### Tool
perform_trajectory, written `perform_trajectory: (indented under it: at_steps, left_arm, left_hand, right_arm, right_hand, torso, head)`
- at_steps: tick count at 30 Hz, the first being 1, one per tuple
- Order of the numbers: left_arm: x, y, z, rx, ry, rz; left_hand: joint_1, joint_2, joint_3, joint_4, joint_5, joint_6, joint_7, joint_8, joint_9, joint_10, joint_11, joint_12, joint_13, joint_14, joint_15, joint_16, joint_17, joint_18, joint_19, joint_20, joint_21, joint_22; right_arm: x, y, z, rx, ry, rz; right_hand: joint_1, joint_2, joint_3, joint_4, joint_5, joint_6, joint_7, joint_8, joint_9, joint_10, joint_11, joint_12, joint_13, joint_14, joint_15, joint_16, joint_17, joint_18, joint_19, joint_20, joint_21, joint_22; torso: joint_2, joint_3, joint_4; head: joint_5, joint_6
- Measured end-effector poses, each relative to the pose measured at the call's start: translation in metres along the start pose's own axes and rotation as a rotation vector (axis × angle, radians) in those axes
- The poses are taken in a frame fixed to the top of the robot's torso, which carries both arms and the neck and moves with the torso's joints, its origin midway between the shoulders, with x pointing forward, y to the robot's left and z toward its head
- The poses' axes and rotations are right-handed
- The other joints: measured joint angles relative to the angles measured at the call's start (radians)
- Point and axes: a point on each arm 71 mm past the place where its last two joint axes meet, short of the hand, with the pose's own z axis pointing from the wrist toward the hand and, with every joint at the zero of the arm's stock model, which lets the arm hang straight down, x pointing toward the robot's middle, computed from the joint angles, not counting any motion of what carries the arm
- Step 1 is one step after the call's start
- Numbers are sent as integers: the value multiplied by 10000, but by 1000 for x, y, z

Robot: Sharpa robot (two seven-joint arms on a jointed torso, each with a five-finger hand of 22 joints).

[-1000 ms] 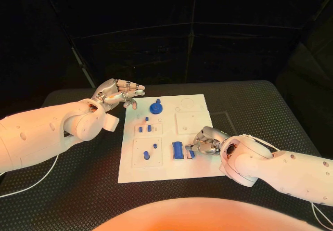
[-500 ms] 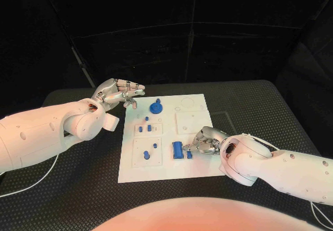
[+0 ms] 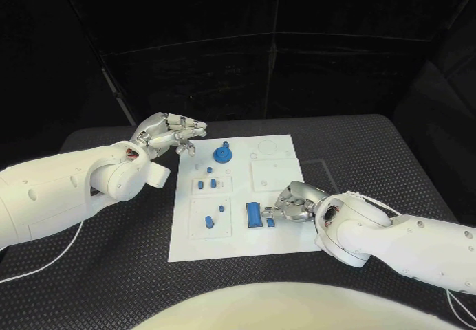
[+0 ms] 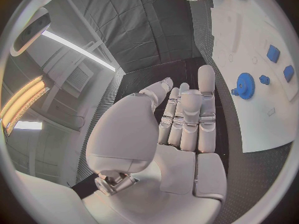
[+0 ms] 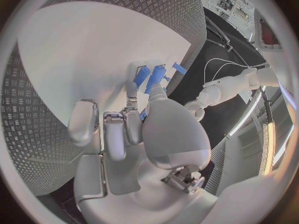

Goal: Assemble the parts on the task board

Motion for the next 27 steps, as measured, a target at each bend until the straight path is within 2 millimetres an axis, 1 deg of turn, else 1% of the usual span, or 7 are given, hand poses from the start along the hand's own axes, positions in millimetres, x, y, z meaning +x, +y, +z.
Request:
perform_trajectory:
  at_steps: [4,18,23,27]
  left_arm:
    - [0,0,0,-3,-4,2]
    - [-1,0,1,-14,-14,10]
    - [-1,1,1,-16,-11,9]
    - [0,1,1,-17,-5,6]
  left_hand:
    - [0,0,0,0,0,0,0,0,0,0,0,0,0,0,0,0,0,0,0,0,0,0]
    - [0,0,1,-1,0,0,0,0,0,0,0,0,-1,0,0,0,1,-1,0,0,0,1]
    - [0,0,1,-1,0,1,0,0,0,0,0,0,-1,0,0,0,1,-1,0,0,0,1]
    - [0,0,1,-1,0,1,1,0,0,0,0,0,-1,0,0,0,1,0,0,0,0,2]
  right_arm:
    - [-2,-2,-2,-56,-19,-27]
    - [-6,-5,-10,-313,37,-117]
    - [-5,-6,-10,-318,135,-187]
    - [-4,-5,-9,-341,235,-253]
  right_hand:
    - [288,-80,-68,-122,0,0,0,0,6,-1,1,-43,8,1,2,0,0,1,0,0,0,-1]
    - [346,-85,-108,-80,-56,0,0,0,16,-3,3,-46,-6,1,2,0,-2,1,0,0,0,-1]
    - [604,-131,-150,-236,-56,0,0,0,23,-3,4,-37,-7,1,4,0,-2,0,0,0,0,-2]
    - [756,-73,-160,-334,-15,0,0,0,27,-4,5,-5,-1,0,5,0,-2,1,0,0,0,-2]
  torso:
    - [3,1,0]
    - [3,-2,-1]
    - [1,-8,1]
    - [3,-8,12]
  head:
    - [-8,0]
    - [-33,2]
    - [-45,16]
    - [-38,19]
